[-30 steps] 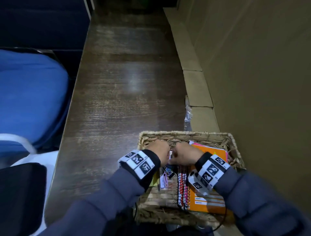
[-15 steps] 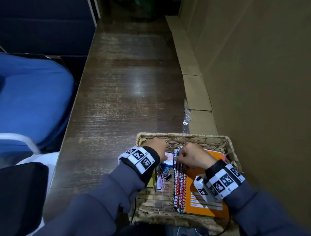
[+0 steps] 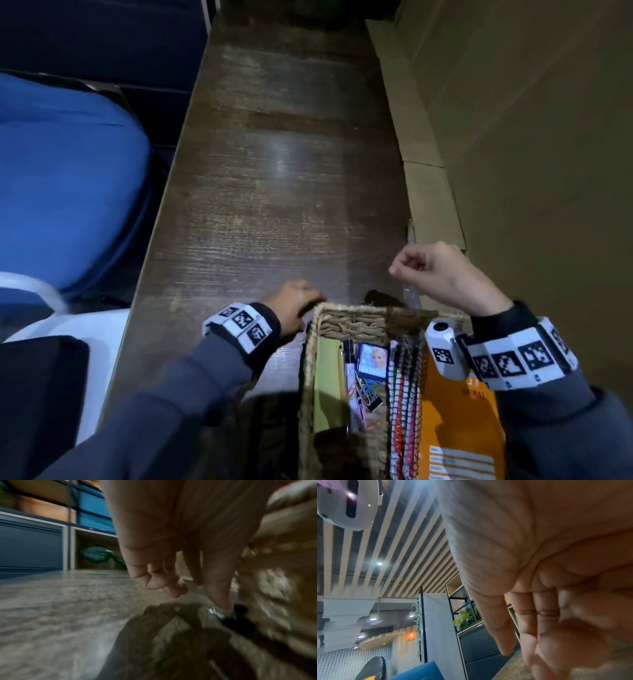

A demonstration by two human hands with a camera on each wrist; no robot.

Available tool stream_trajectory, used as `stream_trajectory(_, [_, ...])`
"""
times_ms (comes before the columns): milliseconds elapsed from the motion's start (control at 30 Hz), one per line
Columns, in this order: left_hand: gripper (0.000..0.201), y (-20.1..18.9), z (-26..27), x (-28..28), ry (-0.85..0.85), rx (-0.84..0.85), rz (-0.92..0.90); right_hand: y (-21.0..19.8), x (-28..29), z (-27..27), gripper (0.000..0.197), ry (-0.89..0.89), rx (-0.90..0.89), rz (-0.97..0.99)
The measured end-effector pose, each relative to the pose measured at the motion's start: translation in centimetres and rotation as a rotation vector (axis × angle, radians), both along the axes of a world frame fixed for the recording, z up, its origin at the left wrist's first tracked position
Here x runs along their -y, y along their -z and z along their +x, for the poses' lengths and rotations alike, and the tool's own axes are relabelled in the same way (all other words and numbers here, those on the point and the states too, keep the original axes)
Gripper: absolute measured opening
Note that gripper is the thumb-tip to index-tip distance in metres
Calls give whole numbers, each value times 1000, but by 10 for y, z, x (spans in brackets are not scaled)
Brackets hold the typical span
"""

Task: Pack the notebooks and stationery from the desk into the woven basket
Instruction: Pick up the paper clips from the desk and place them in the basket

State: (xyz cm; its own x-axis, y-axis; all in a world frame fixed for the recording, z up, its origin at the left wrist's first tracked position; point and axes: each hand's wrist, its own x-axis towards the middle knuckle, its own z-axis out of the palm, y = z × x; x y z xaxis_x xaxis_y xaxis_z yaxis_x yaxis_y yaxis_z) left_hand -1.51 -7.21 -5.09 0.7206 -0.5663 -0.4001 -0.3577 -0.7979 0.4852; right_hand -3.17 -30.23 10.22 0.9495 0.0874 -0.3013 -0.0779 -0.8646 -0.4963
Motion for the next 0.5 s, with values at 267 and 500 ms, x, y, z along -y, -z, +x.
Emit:
stream_trajectory(267, [25, 20, 3, 9, 151, 68, -164, 19, -12, 9, 17, 65, -62, -6])
stream_trajectory(500, [24, 12, 10, 8, 172, 7, -123, 29, -16, -2, 13, 93, -105, 33])
